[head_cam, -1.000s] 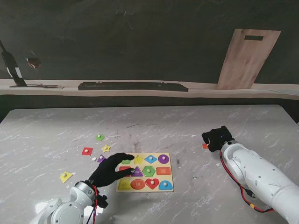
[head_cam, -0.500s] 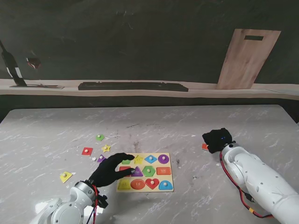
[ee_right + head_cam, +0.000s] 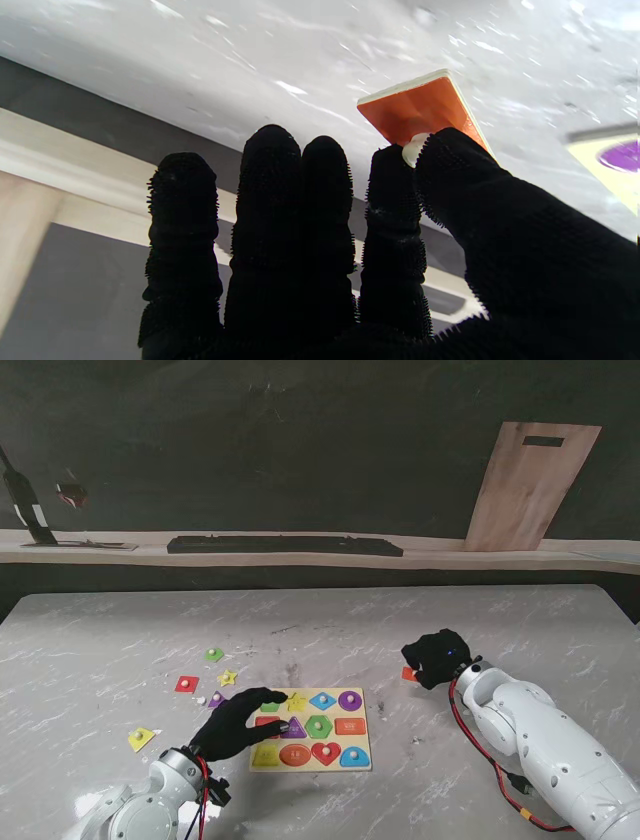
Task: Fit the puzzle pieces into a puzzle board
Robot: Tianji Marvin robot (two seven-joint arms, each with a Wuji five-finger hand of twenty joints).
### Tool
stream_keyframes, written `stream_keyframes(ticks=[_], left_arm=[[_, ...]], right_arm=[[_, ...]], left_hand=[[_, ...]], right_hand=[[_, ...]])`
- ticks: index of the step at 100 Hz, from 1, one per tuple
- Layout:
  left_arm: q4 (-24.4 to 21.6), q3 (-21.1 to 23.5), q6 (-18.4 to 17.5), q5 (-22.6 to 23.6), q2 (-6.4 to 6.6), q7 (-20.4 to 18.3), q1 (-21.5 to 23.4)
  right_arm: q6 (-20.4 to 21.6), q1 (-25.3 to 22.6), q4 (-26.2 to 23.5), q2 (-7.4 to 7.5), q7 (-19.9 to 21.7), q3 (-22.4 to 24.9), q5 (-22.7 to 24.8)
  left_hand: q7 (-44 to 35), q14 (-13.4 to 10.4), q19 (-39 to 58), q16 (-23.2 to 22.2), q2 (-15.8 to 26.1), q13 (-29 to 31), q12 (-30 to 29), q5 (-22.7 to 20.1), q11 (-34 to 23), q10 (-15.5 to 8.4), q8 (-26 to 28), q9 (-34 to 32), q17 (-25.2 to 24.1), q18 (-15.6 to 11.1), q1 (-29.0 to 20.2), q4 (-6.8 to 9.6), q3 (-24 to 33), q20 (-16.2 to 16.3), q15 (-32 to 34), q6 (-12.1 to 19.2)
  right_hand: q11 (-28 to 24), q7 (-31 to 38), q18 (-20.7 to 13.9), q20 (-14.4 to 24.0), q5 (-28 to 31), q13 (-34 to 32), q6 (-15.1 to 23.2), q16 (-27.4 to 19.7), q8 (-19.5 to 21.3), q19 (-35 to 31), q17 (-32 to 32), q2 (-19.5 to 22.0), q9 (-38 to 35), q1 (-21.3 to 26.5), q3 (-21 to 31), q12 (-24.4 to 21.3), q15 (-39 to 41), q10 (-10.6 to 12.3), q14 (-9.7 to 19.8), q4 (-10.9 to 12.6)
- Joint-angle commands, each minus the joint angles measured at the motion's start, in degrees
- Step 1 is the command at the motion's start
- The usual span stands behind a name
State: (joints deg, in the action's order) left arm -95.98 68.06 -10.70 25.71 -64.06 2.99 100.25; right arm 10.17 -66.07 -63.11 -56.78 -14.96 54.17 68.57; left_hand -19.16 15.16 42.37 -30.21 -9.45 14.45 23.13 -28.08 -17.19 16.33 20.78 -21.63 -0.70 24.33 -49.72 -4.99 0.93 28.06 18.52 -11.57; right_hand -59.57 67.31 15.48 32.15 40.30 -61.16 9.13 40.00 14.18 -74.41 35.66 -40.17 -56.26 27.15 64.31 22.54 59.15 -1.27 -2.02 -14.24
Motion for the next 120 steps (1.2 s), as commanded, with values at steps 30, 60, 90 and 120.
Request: stream_keyframes(ticks=[30,60,90,120], left_arm=[[-0.26,0.16,-0.19,-0.13,-0.12,0.14,0.46],[-0.42,0.32,-0.27,-0.17,-0.12,0.17,0.67],[-0.47,0.51,-0.51,-0.05,-0.14,0.39,0.86],[-0.42,0.48,-0.50,-0.03,-0.15,0.40,0.84]], right_arm=[[0.60,-5.14,-11.80,-1.94,5.98,-1.34,-1.31],[1.61,-5.10,-14.12,-1.85,7.77,-7.09,-1.56],[2.08,-1.93,-12.00,-1.56,7.35,-12.31,-1.16],[0.70,-0.27,-10.19,-1.58,7.34,-14.65,-1.58]], left_hand=[[-0.34,-2.48,0.12,0.46,1.59,-1.98,-0.93,-1.02,0.27,-0.86,-0.99,-0.36,-0.81,-4.05,-0.78,2.20,-2.12,-0.03,-0.85,1.69],[-0.34,-2.48,0.12,0.47,1.63,-1.97,-0.94,-1.01,0.25,-0.85,-1.00,-0.37,-0.83,-4.01,-0.78,2.20,-2.13,-0.04,-0.85,1.67],[-0.30,-2.43,0.10,0.46,1.60,-1.97,-0.96,-1.07,0.29,-0.85,-1.03,-0.34,-0.84,-3.99,-0.82,2.21,-2.13,-0.04,-0.84,1.57],[-0.28,-2.45,0.15,0.47,1.57,-1.96,-0.95,-1.19,0.27,-0.82,-1.02,-0.47,-0.81,-3.97,-0.78,2.20,-2.14,-0.03,-0.84,1.58]], right_hand=[[-2.10,2.74,4.60,2.41,5.87,-3.31,-1.08,1.37,1.26,-3.82,1.19,-4.05,-3.96,4.04,6.74,-0.97,3.37,-5.27,-3.11,0.64],[-2.07,2.16,4.68,2.73,6.04,-3.10,-0.76,1.42,1.85,-4.12,0.95,-4.22,-3.94,4.14,6.80,-1.13,3.55,-5.29,-3.35,0.53],[-1.90,1.80,4.43,2.80,5.32,-2.55,-0.04,1.34,2.48,-3.87,0.52,-3.59,-3.43,4.04,6.46,-1.15,3.23,-4.68,-2.95,0.63],[-1.92,1.81,4.33,2.91,5.38,-2.50,0.23,1.39,2.47,-4.00,0.60,-3.63,-3.46,3.85,6.37,-1.11,3.30,-4.41,-2.87,0.67]])
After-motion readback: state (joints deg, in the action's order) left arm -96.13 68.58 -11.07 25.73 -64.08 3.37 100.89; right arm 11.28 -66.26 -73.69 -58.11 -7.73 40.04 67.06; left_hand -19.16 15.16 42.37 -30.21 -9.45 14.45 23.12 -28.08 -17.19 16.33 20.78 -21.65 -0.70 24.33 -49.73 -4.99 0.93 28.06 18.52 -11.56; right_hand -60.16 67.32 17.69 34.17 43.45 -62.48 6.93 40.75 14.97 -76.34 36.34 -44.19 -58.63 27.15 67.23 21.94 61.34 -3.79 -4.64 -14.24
